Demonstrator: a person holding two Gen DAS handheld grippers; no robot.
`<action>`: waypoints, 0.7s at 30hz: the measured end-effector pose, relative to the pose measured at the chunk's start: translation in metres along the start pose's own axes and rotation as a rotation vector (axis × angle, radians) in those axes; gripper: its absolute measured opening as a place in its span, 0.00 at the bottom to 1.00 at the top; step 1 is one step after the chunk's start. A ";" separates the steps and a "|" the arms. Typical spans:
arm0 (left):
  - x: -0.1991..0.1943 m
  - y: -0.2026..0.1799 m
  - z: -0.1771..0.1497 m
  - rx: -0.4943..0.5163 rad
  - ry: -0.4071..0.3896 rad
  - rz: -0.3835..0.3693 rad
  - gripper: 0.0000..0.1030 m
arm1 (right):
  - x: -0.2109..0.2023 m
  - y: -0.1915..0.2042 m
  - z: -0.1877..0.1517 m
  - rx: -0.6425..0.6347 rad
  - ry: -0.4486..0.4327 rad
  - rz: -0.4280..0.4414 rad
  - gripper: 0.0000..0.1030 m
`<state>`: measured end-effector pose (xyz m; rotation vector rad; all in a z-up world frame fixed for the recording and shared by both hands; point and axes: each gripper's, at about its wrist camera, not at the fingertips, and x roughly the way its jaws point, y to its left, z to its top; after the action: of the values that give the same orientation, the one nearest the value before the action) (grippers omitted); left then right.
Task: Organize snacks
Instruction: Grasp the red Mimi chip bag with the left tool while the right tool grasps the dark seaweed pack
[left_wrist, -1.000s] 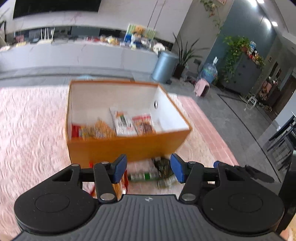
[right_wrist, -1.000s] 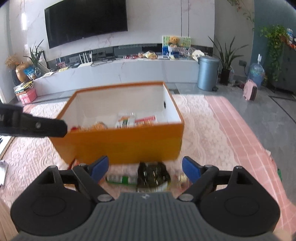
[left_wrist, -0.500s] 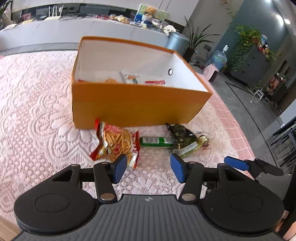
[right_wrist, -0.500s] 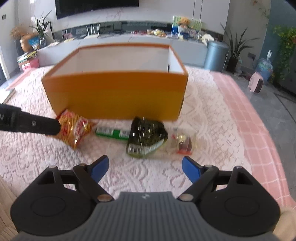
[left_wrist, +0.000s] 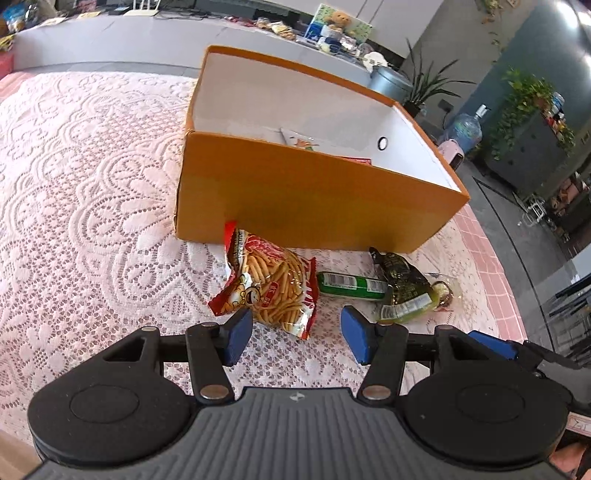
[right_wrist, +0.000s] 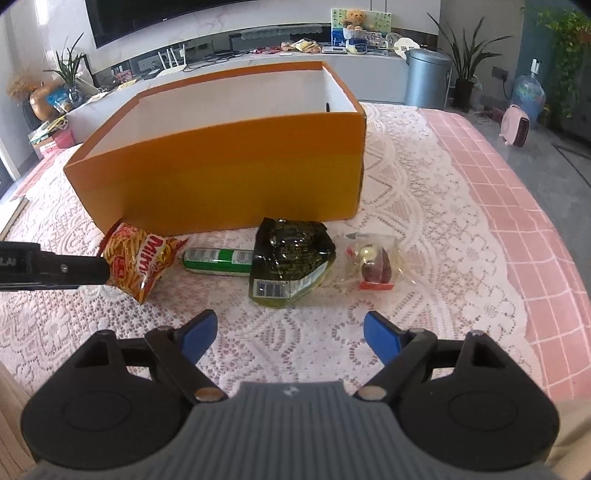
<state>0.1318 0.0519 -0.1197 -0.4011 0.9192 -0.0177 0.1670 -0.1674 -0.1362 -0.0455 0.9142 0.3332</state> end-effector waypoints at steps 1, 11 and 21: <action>0.001 0.000 0.001 -0.005 -0.001 0.005 0.63 | 0.001 0.000 0.001 0.003 0.000 0.005 0.82; 0.017 -0.009 0.012 0.058 -0.033 0.113 0.76 | 0.016 -0.004 0.022 0.064 -0.016 0.049 0.82; 0.042 -0.014 0.017 0.116 0.002 0.178 0.81 | 0.040 -0.011 0.045 0.083 -0.054 0.017 0.75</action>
<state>0.1723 0.0372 -0.1379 -0.2103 0.9480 0.0910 0.2273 -0.1591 -0.1407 0.0479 0.8741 0.3109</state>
